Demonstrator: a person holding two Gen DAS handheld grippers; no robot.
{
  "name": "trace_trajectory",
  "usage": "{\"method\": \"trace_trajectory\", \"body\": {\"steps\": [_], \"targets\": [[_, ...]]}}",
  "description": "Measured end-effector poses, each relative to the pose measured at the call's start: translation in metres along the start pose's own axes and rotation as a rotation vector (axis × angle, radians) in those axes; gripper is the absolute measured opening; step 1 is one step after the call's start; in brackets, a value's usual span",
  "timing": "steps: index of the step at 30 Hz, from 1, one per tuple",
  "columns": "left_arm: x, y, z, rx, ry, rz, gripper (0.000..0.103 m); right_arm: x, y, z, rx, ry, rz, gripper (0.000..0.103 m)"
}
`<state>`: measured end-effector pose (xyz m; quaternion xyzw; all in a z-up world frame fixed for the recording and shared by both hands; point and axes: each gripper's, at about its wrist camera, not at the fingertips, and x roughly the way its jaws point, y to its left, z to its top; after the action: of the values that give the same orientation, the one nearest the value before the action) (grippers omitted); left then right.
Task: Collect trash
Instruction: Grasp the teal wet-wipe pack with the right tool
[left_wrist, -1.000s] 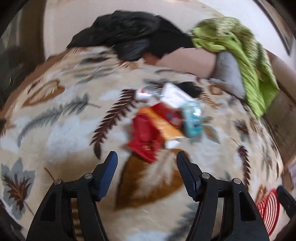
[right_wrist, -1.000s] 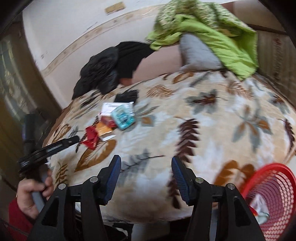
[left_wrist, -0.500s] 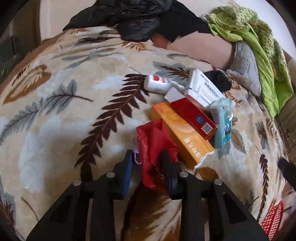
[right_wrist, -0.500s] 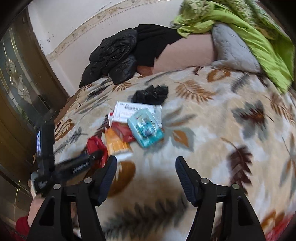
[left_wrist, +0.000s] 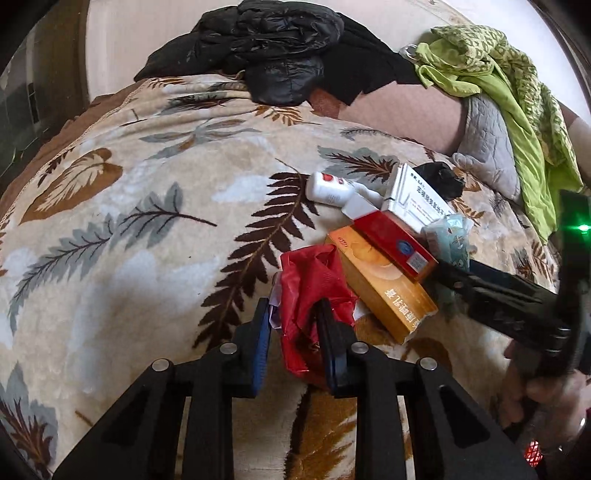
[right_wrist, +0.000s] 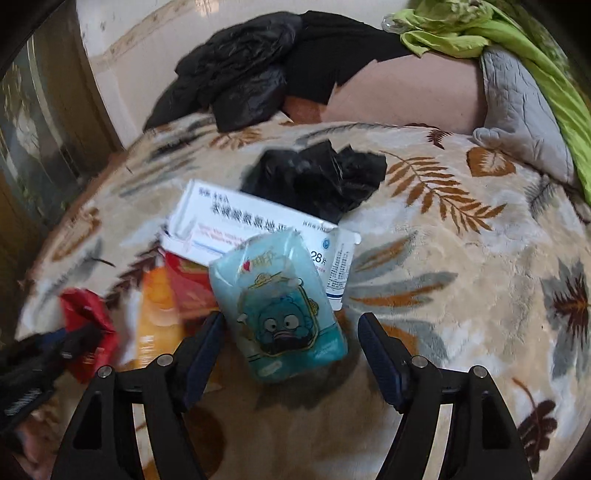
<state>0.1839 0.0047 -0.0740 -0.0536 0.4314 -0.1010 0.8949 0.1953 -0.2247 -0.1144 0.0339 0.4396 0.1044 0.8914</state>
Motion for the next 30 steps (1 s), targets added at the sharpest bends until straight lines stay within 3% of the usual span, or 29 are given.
{"method": "trace_trajectory", "body": {"steps": [1,2,5,19,30], "targets": [[0.0,-0.001,0.0,0.002,-0.001,-0.001,0.023,0.003,0.0,-0.001,-0.004,0.005,0.004,0.069],[-0.001,-0.001,0.0,0.005,-0.005,-0.003,0.023,0.005,0.0,-0.002,-0.006,0.018,0.0,0.054],[-0.005,-0.002,0.0,0.007,-0.018,-0.008,0.023,-0.004,0.0,-0.002,0.016,-0.005,-0.004,0.043],[-0.027,-0.035,-0.009,0.085,-0.103,-0.02,0.023,-0.099,0.019,-0.032,0.095,-0.149,0.017,0.04],[-0.028,-0.054,-0.013,0.165,-0.137,0.02,0.023,-0.1,0.01,-0.037,0.138,-0.144,0.017,0.04]]}}
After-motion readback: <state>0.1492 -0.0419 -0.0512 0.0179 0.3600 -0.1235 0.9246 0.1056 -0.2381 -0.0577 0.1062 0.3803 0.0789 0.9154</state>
